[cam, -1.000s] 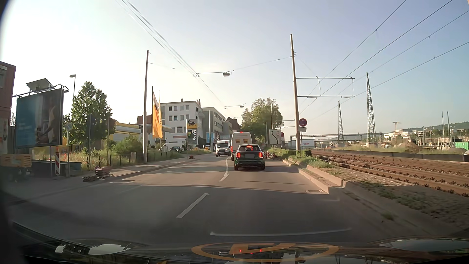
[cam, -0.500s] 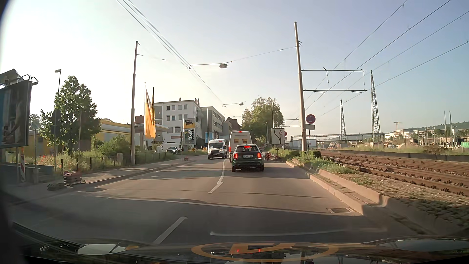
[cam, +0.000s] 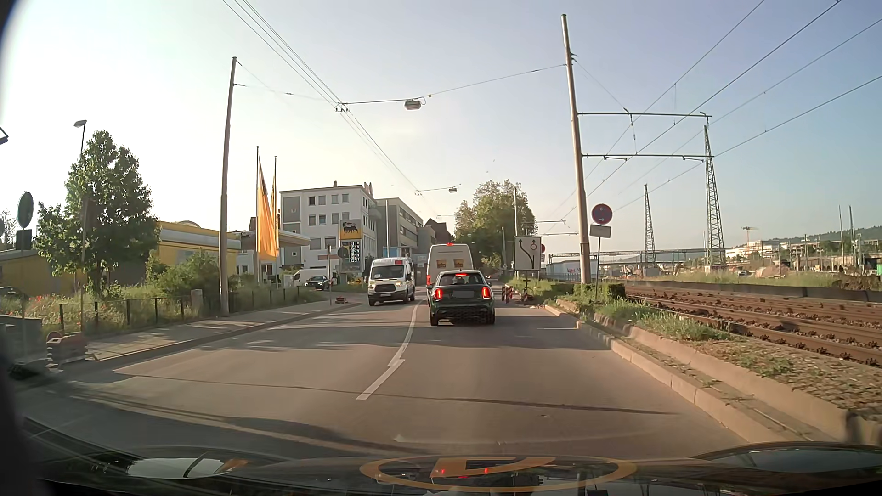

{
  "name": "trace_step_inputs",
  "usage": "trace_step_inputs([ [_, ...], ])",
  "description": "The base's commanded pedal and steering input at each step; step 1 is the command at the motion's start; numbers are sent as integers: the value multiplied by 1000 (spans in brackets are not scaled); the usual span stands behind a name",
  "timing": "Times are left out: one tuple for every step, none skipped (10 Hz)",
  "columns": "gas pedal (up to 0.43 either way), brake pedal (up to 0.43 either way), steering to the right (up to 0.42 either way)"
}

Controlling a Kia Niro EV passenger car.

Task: Follow the waypoints while adhering to traffic rules and regulations

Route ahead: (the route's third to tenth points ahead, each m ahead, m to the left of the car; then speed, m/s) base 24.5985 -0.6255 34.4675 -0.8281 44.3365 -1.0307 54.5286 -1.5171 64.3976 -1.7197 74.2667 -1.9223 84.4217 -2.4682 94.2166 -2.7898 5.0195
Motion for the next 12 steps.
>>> trace_step_inputs([
  [0,0,-12],
  [0,0,-12],
  [0,0,-12],
  [0,0,-12],
  [0,0,-12],
  [0,0,-12],
  [0,0,-12],
  [0,0,-12],
  [0,0,-12],
  [0,0,-12],
  [0,0,-12],
  [0,30,-12],
])
